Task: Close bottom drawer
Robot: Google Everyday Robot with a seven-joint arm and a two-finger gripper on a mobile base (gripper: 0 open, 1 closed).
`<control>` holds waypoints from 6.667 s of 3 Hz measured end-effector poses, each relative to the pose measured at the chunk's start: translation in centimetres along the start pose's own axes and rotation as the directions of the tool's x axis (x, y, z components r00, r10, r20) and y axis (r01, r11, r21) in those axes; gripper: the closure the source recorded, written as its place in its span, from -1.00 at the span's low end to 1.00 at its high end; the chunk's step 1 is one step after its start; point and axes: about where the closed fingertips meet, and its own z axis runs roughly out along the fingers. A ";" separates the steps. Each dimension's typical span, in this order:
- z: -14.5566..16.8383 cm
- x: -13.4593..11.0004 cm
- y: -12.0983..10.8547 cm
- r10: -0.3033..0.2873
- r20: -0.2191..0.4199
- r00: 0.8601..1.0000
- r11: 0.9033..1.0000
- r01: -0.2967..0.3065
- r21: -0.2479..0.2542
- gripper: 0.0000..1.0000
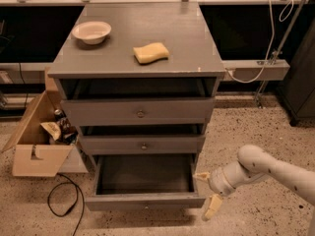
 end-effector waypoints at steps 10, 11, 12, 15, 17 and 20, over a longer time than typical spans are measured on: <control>19.1 19.5 -12.4 -0.287 -0.232 0.929 0.917 0.337 0.215 1.00; 19.4 18.8 -14.2 -0.293 -0.240 0.926 0.905 0.349 0.244 1.00; 19.4 18.7 -14.4 -0.292 -0.239 0.926 0.903 0.349 0.251 1.00; 18.4 16.4 -21.3 -0.210 -0.156 0.965 0.826 0.260 0.500 1.00; 18.7 15.5 -24.4 -0.203 -0.045 0.978 0.793 0.191 0.579 1.00; 19.2 12.8 -28.7 -0.242 0.220 0.945 0.791 0.060 0.609 1.00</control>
Offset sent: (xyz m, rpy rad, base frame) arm -0.0104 -0.0155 -0.1488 -0.0067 0.0072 0.0779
